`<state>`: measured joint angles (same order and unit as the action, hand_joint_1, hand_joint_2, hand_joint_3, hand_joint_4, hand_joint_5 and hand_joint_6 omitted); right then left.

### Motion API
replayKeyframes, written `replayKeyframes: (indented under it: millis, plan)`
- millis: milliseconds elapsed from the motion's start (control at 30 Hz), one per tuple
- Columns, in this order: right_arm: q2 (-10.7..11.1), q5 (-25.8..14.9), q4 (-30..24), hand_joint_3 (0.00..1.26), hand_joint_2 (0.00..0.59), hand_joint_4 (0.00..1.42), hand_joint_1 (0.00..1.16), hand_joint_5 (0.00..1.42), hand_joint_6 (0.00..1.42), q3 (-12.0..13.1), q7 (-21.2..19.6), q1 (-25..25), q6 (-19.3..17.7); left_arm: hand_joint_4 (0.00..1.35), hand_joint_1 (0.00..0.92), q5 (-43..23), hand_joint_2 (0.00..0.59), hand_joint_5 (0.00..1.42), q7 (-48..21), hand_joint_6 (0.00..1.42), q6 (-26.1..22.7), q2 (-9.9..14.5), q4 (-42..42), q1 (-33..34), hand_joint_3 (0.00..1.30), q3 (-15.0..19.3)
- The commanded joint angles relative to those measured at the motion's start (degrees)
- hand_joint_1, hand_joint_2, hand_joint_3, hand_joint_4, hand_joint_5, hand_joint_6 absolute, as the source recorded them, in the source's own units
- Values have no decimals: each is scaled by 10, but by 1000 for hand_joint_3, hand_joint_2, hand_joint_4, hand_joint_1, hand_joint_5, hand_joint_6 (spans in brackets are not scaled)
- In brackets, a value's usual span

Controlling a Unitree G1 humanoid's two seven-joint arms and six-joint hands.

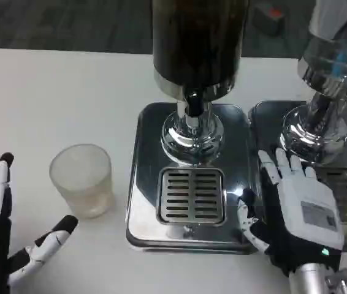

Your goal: Grasp the cup under the faucet to collect the drink, then remove the cup.

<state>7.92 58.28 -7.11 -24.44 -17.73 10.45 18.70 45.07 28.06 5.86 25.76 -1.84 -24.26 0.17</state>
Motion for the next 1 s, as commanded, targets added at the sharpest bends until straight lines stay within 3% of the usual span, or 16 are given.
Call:
replayKeyframes:
  millis: [33,167,267,833,1000]
  plan:
    - [22,45,-12,5,509,0,334,0,0,-14,0,4,5,0,0,10,96,0,-18,0,-18,9,5,-8,0,0]
    - [47,51,-17,0,486,0,240,0,0,-10,4,16,-5,0,0,13,90,0,-25,0,-26,9,22,-10,0,-8]
    - [53,50,-20,0,497,0,208,0,0,-10,-5,23,-10,0,0,14,87,0,-26,0,-29,10,25,-9,0,-14]
    - [50,32,-14,0,507,0,158,0,0,-1,-6,35,-24,0,0,6,85,0,-27,0,-34,3,29,-7,0,-25]
    - [43,26,-12,0,516,0,167,0,0,1,0,34,-19,0,0,-38,67,0,-36,0,-8,-1,43,4,0,-19]
